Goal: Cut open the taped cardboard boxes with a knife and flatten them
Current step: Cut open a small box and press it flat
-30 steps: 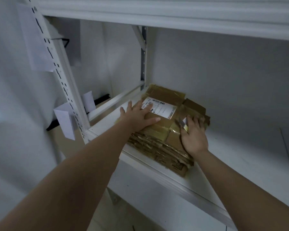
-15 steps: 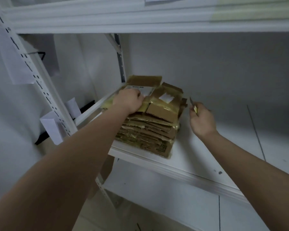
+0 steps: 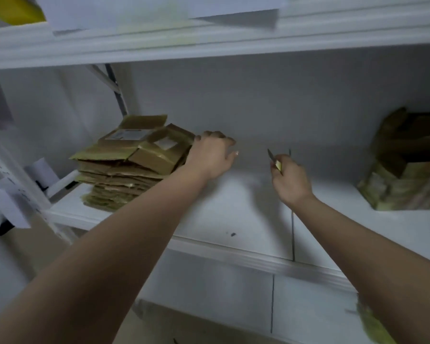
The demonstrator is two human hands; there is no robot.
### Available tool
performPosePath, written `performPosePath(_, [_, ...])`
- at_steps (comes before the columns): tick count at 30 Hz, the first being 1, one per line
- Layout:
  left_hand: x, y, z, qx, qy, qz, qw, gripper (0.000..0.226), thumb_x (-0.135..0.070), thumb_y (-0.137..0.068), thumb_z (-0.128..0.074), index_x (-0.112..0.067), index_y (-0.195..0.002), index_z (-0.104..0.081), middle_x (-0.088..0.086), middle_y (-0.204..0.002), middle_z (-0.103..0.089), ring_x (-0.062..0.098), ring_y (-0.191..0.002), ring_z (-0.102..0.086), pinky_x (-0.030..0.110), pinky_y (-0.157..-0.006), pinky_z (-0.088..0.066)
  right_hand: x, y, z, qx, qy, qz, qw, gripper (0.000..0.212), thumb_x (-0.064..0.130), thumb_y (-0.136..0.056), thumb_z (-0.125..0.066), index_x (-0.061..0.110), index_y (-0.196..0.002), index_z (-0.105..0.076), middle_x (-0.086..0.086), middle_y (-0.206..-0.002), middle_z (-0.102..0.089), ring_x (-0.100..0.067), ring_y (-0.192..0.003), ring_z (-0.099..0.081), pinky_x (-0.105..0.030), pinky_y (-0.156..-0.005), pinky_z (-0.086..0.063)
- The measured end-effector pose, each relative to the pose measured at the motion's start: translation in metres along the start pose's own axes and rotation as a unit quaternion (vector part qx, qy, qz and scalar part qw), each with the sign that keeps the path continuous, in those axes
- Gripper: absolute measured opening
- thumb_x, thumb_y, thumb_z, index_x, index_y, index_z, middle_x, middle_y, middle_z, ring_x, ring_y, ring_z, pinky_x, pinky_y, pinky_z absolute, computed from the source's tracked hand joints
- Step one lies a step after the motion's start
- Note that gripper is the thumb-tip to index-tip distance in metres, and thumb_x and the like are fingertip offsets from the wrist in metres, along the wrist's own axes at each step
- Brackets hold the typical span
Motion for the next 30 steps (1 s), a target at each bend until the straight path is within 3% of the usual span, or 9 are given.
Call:
performPosePath(5, [-0.146, -0.039, -0.040, 0.025, 0.041, -0.057, 0.997, 0.046, -0.037, -0.094, -0.052, -0.021, -0.137, -0.052, 0.009, -0.140, -0.050, 0.031, -0.130, -0.040, 0.040, -0.107, -0.033, -0.081, 0.011, 0.087, -0.014, 0.121, 0.075, 0.990, 0.038, 0.020, -0.094, -0.048, 0.010, -0.131, -0.050, -0.015, -0.131, -0.054, -0.035, -0.120, -0.045, -0.037, -0.094, -0.039])
performPosePath(9, [-0.268, -0.061, -0.078, 0.044, 0.042, -0.123, 0.991, 0.054, -0.040, -0.091, -0.055, -0.020, -0.141, -0.046, 0.010, -0.141, -0.047, 0.031, -0.130, -0.040, 0.038, -0.106, -0.032, -0.152, 0.011, 0.161, -0.060, 0.137, 0.049, 0.987, 0.037, 0.015, -0.090, -0.051, 0.009, -0.126, -0.052, -0.016, -0.126, -0.056, -0.036, -0.115, -0.047, -0.038, -0.094, -0.036])
performPosePath(15, [-0.356, -0.093, -0.103, 0.046, 0.141, -0.106, 0.983, 0.071, -0.038, -0.081, -0.067, -0.015, -0.142, -0.041, 0.014, -0.142, -0.043, 0.035, -0.125, -0.042, 0.041, -0.101, -0.038, -0.217, 0.012, 0.221, -0.096, 0.131, 0.014, 0.987, 0.040, 0.010, -0.087, -0.053, 0.007, -0.127, -0.050, -0.017, -0.131, -0.050, -0.035, -0.124, -0.039, -0.040, -0.103, -0.032])
performPosePath(17, [-0.371, -0.101, -0.113, 0.052, 0.124, -0.109, 0.985, 0.051, -0.036, -0.082, -0.066, -0.015, -0.127, -0.056, 0.014, -0.135, -0.049, 0.035, -0.121, -0.046, 0.039, -0.097, -0.040, -0.230, 0.013, 0.226, -0.097, 0.130, 0.007, 0.987, 0.040, 0.011, -0.088, -0.051, 0.010, -0.128, -0.050, -0.014, -0.132, -0.049, -0.033, -0.124, -0.038, -0.038, -0.101, -0.034])
performPosePath(19, [-0.380, -0.103, -0.113, 0.033, 0.138, -0.137, 0.980, 0.030, -0.029, -0.082, -0.064, -0.007, -0.103, -0.065, 0.016, -0.117, -0.059, 0.035, -0.108, -0.054, 0.035, -0.083, -0.042, -0.238, 0.013, 0.229, -0.103, 0.128, 0.004, 0.986, 0.038, 0.011, -0.090, -0.050, 0.010, -0.128, -0.050, -0.015, -0.129, -0.051, -0.033, -0.121, -0.039, -0.037, -0.096, -0.035])
performPosePath(22, [-0.373, -0.095, -0.097, 0.020, 0.200, -0.168, 0.965, 0.030, -0.032, -0.074, -0.054, -0.002, -0.079, -0.059, 0.016, -0.083, -0.061, 0.031, -0.077, -0.056, 0.031, -0.060, -0.032, -0.233, 0.006, 0.229, -0.110, 0.094, 0.021, 0.989, 0.037, 0.011, -0.089, -0.052, 0.007, -0.125, -0.052, -0.017, -0.126, -0.052, -0.034, -0.117, -0.043, -0.037, -0.095, -0.036])
performPosePath(24, [-0.353, -0.087, -0.081, 0.025, 0.228, -0.160, 0.960, 0.035, -0.034, -0.076, -0.050, -0.001, -0.085, -0.057, 0.011, -0.081, -0.059, 0.026, -0.073, -0.052, 0.032, -0.059, -0.032, -0.217, 0.002, 0.225, -0.126, 0.043, 0.051, 0.990, 0.037, 0.009, -0.088, -0.052, 0.007, -0.124, -0.052, -0.017, -0.127, -0.051, -0.033, -0.117, -0.044, -0.036, -0.095, -0.037])
performPosePath(26, [-0.323, -0.079, -0.066, 0.022, 0.245, -0.132, 0.960, 0.024, -0.032, -0.081, -0.050, -0.008, -0.088, -0.051, 0.003, -0.080, -0.054, 0.021, -0.072, -0.049, 0.029, -0.060, -0.030, -0.200, -0.001, 0.221, -0.150, -0.009, 0.069, 0.986, 0.036, 0.009, -0.087, -0.049, 0.007, -0.124, -0.051, -0.016, -0.126, -0.049, -0.033, -0.115, -0.048, -0.035, -0.091, -0.040])
performPosePath(30, [-0.243, -0.054, -0.047, -0.006, 0.244, -0.065, 0.968, 0.029, -0.041, -0.090, -0.051, -0.012, -0.091, -0.057, -0.002, -0.082, -0.056, 0.017, -0.076, -0.053, 0.021, -0.066, -0.038, -0.182, -0.009, 0.181, -0.078, -0.055, 0.030, 0.995, 0.031, 0.020, -0.096, -0.045, 0.015, -0.126, -0.045, -0.011, -0.119, -0.053, -0.032, -0.095, -0.060, -0.035, -0.073, -0.046])
Point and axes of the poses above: each hand's wrist, its own y-axis away from the middle knuckle, its own z-axis out of the back of the hand, x = y × z, the point moved 10 cm from there along -y, towards the middle knuckle
